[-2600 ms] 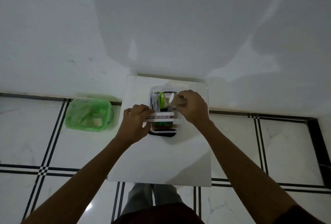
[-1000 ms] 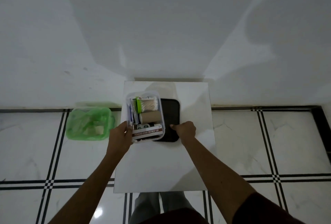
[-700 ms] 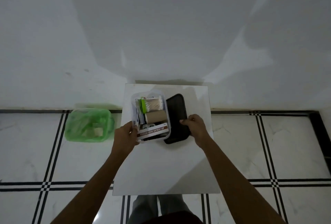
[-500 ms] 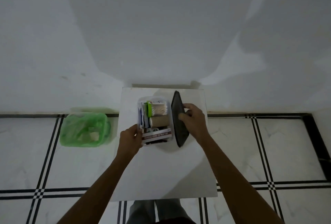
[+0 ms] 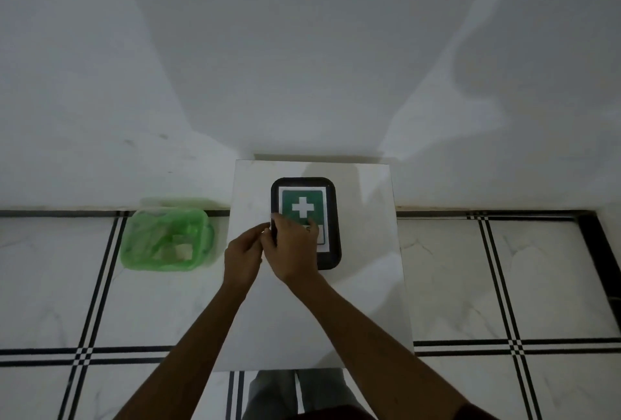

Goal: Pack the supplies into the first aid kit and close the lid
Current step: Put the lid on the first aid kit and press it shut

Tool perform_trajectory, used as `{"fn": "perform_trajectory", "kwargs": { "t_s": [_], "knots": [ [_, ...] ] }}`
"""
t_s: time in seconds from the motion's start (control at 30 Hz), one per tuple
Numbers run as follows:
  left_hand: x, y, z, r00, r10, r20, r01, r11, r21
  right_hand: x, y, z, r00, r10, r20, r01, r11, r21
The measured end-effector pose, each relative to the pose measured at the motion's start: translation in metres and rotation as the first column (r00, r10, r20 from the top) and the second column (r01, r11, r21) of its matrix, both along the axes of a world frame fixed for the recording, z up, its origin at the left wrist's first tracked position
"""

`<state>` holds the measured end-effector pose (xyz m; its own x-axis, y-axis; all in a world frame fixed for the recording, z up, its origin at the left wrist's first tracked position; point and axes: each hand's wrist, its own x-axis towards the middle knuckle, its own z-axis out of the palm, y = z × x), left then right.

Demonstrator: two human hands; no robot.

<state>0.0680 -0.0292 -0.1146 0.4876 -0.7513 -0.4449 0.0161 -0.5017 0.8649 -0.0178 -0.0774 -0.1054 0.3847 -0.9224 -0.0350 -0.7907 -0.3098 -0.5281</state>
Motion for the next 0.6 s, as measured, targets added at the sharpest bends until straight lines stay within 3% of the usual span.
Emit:
{"fn": "perform_trajectory", "kwargs": {
  "t_s": [0.07, 0.13, 0.23, 0.3, 0.4, 0.6],
  "knots": [
    [-0.001, -0.001, 0.005, 0.999, 0.018, -0.034, -0.018, 1.0, -0.018, -0.003, -0.002, 0.001, 0.996, 0.018, 0.089, -0.023, 0.999, 0.049],
    [-0.002, -0.003, 0.005, 0.999, 0.033, -0.017, -0.033, 0.999, -0.009, -0.016, -0.008, 0.004, 0.979, -0.079, 0.187, 0.078, 0.997, 0.01],
    [-0.005, 0.0, 0.001, 0.997, 0.057, 0.049, -0.056, 0.998, -0.012, -0.049, -0.021, 0.002, 0.928, -0.353, 0.116, 0.364, 0.927, -0.094],
    [-0.008, 0.003, -0.003, 0.99, 0.099, 0.099, -0.097, 0.995, -0.021, -0.068, -0.029, -0.005, 0.881, -0.47, 0.058, 0.47, 0.883, 0.026],
    [-0.017, 0.008, -0.001, 0.976, 0.149, 0.156, -0.142, 0.988, -0.056, -0.078, -0.03, -0.02, 0.912, -0.397, 0.104, 0.38, 0.913, 0.152],
    [-0.024, 0.012, -0.004, 0.955, 0.156, 0.252, -0.13, 0.985, -0.116, -0.071, -0.03, -0.033, 0.907, -0.378, 0.186, 0.364, 0.925, 0.107]
  ]
}}
